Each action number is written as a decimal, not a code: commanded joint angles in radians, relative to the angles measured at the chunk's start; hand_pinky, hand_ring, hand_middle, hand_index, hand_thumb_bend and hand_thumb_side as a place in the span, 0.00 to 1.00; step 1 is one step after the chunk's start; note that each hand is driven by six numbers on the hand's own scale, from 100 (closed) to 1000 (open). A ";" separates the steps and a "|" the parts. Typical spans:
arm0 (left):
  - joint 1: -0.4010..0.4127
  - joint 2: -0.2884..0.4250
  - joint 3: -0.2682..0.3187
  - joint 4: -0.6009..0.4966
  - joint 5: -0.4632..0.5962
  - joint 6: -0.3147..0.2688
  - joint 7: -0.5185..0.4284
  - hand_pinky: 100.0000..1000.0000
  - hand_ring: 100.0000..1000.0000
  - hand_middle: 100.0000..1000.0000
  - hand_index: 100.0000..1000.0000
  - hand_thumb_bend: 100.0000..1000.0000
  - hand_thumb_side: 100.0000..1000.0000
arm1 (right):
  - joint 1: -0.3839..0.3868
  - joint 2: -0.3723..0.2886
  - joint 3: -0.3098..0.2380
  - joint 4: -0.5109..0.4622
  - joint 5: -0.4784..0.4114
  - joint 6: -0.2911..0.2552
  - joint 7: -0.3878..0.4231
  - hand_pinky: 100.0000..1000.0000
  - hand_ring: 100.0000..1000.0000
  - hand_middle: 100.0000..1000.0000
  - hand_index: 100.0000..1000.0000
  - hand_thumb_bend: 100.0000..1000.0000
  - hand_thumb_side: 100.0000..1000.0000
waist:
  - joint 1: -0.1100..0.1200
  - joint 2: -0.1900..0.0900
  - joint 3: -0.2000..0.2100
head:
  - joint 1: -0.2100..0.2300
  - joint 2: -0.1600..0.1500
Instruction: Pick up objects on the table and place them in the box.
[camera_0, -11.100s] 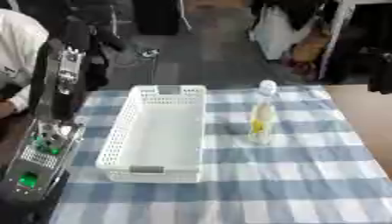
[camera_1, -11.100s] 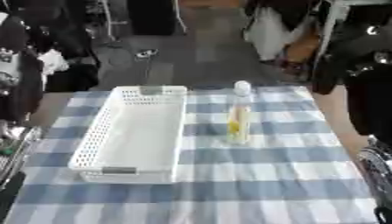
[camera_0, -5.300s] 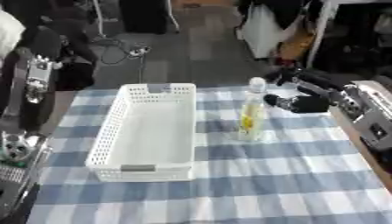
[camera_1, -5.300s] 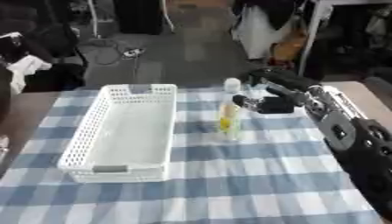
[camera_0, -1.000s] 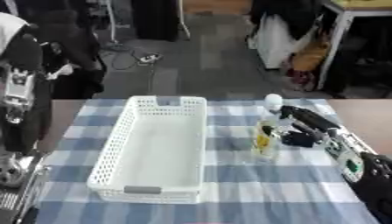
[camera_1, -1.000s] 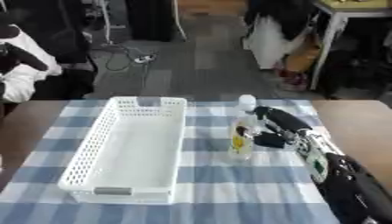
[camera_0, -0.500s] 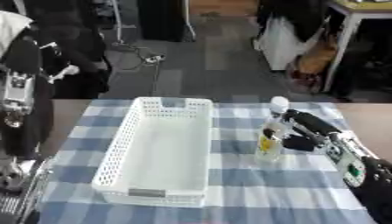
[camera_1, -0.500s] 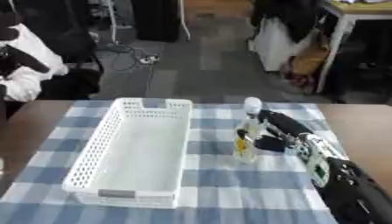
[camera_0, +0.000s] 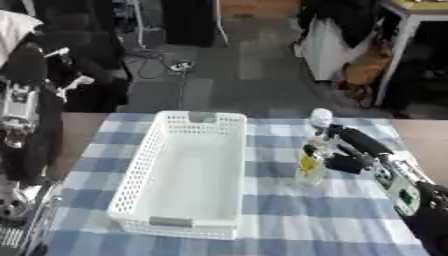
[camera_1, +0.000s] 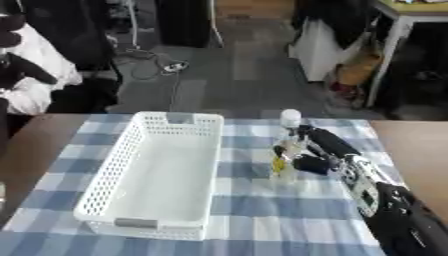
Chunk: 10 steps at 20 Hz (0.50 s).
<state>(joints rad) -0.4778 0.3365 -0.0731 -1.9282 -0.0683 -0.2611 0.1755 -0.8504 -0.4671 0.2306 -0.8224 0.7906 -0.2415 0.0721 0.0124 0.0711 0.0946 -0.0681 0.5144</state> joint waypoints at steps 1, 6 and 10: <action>-0.018 0.003 0.002 -0.020 0.006 -0.001 -0.003 0.45 0.40 0.79 0.73 0.18 0.97 | -0.032 -0.028 -0.012 0.006 -0.023 0.004 -0.002 0.94 0.75 0.79 1.00 0.29 1.00 | 0.001 -0.009 0.003 | -0.008 -0.016; -0.019 0.002 0.003 -0.021 0.006 -0.001 -0.003 0.46 0.40 0.79 0.73 0.19 0.97 | -0.029 -0.018 -0.008 0.027 -0.087 0.004 0.065 0.93 0.75 0.80 1.00 0.31 1.00 | 0.000 -0.007 0.006 | -0.003 -0.014; -0.019 0.003 0.002 -0.021 0.007 -0.001 -0.004 0.46 0.40 0.79 0.73 0.19 0.97 | -0.025 -0.009 0.000 0.030 -0.150 -0.007 0.157 0.57 0.50 0.60 0.84 0.35 1.00 | 0.001 -0.008 0.005 | -0.001 -0.009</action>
<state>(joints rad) -0.4779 0.3295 -0.0731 -1.9282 -0.0655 -0.2613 0.1747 -0.8541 -0.4649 0.2318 -0.7843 0.6609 -0.2458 0.2041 0.0125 0.0742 0.0992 -0.0707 0.5119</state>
